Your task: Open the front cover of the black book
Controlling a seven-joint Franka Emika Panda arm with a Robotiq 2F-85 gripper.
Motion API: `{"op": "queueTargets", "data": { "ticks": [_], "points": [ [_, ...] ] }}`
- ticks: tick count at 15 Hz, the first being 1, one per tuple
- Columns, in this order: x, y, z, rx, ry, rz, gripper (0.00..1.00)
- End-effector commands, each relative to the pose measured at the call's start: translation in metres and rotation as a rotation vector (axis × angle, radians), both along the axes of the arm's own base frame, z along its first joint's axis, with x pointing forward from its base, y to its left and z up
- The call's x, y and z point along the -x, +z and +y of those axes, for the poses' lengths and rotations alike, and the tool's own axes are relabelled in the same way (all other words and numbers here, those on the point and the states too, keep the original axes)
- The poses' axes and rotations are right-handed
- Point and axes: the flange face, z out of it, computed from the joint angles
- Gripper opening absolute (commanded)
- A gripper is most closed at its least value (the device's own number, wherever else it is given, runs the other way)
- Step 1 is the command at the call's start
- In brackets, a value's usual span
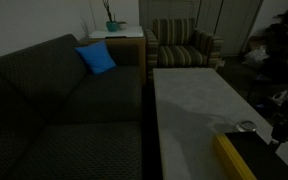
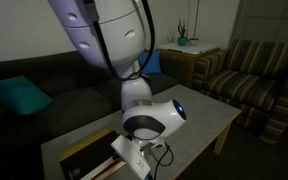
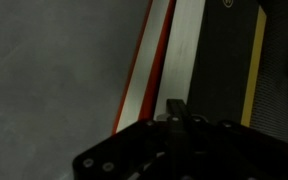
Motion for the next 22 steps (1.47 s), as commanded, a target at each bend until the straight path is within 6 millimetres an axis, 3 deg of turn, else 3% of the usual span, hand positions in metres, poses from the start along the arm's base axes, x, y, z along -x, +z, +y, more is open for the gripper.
{"op": "queueTargets", "data": {
  "ticks": [1,10,22],
  "points": [
    [0.003,0.0,-0.006,-0.105,-0.005,-0.017,0.0],
    [0.008,0.005,-0.014,-0.26,0.018,-0.084,0.0],
    [0.008,0.008,-0.015,-0.338,0.029,-0.165,0.0]
  ]
}}
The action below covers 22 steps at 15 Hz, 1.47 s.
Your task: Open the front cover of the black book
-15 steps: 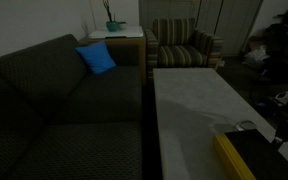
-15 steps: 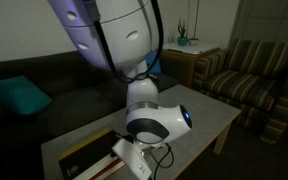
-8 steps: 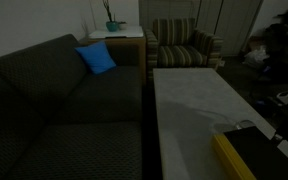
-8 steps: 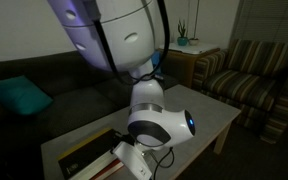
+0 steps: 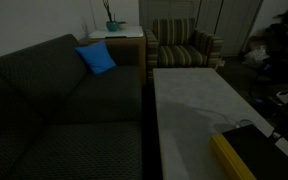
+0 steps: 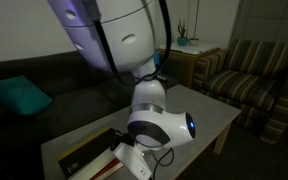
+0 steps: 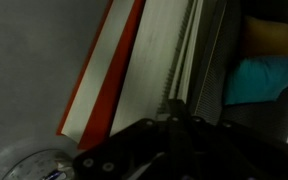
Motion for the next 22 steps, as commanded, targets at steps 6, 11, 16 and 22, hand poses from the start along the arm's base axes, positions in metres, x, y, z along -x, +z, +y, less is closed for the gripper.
{"op": "queueTargets", "data": {
  "ticks": [6,11,16,22],
  "points": [
    [0.004,0.003,-0.001,-0.157,0.051,-0.053,0.0],
    [0.007,0.008,0.001,-0.257,0.086,-0.055,0.0],
    [0.006,0.011,0.005,-0.315,0.105,-0.048,0.0],
    [0.003,0.0,0.009,-0.331,0.087,-0.025,0.0]
  ]
}}
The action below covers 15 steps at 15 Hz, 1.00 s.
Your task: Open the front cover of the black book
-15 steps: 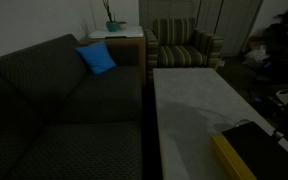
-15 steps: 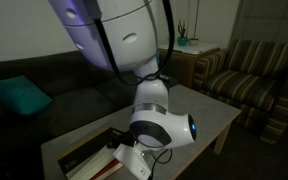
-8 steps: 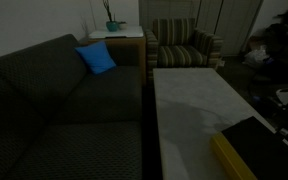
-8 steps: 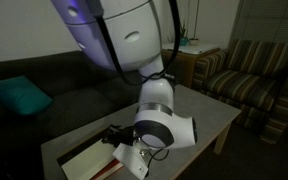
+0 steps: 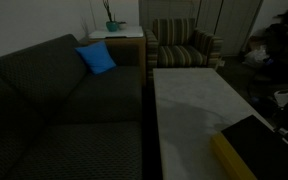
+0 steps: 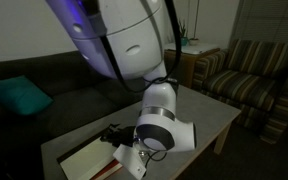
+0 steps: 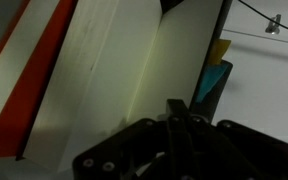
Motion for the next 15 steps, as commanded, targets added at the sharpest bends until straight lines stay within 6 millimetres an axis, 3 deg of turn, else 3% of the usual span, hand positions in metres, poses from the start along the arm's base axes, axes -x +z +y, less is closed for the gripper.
{"op": "queueTargets", "data": {
  "ticks": [1,15],
  "points": [
    [-0.004,-0.01,0.001,-0.025,-0.017,0.005,0.0],
    [-0.015,-0.013,0.03,-0.146,0.071,0.051,0.0]
  ]
}}
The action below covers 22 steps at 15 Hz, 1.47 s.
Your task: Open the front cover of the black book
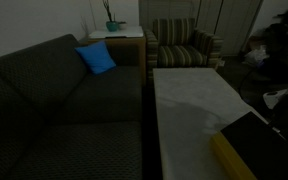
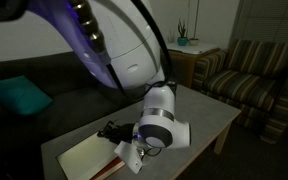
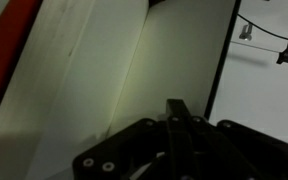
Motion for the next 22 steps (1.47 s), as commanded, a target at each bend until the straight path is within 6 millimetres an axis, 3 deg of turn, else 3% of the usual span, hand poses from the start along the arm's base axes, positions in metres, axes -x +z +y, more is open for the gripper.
{"op": "queueTargets", "data": {
  "ticks": [1,3,11,22],
  "points": [
    [-0.002,-0.001,0.007,-0.061,0.019,0.032,0.0],
    [0.001,0.006,0.011,-0.078,0.03,0.038,0.0],
    [0.004,-0.003,0.029,-0.053,0.031,0.042,0.0],
    [-0.026,-0.011,0.105,0.06,-0.105,0.005,0.0]
  ]
}}
